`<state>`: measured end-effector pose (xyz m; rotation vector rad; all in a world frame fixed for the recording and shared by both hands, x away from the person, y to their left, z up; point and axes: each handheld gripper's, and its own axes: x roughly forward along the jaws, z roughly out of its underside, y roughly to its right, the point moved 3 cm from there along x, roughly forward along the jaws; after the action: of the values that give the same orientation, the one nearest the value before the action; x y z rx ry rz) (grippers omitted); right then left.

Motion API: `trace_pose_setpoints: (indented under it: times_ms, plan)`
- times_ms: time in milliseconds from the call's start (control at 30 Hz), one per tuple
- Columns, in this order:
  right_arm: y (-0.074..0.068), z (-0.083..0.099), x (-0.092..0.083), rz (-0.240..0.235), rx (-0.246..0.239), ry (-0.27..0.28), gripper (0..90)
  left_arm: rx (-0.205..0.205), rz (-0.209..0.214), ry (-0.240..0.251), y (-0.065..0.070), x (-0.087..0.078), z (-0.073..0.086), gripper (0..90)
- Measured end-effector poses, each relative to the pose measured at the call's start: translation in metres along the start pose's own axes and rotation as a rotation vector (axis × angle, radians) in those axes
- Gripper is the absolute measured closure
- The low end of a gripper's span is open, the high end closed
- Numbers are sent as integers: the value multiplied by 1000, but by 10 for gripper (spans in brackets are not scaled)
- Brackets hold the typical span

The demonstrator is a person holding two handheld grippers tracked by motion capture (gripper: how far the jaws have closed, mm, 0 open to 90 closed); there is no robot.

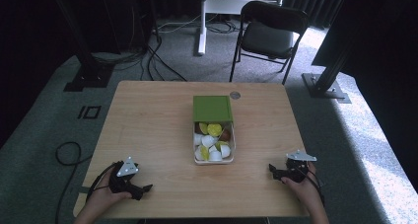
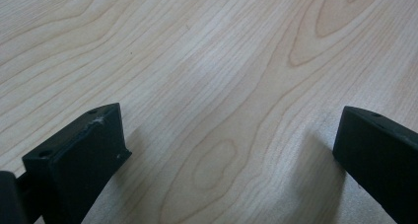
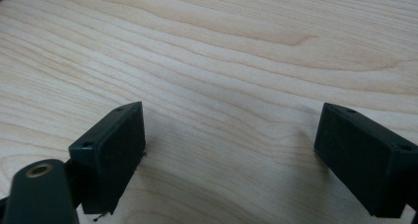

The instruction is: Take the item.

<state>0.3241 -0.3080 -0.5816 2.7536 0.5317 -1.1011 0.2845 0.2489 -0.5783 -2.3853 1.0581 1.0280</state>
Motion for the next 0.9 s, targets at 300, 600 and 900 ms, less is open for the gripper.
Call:
trace_pose_setpoints:
  times_ms: [300,600,900]
  plan:
    - [0,0,0,0,0,0,117,0,0,-1,0,0,0,5]
    - [0,0,0,0,0,0,117,0,0,-1,0,0,0,5]
    - [0,0,0,0,0,0,117,29,-6,9,-3,2,-3,6]
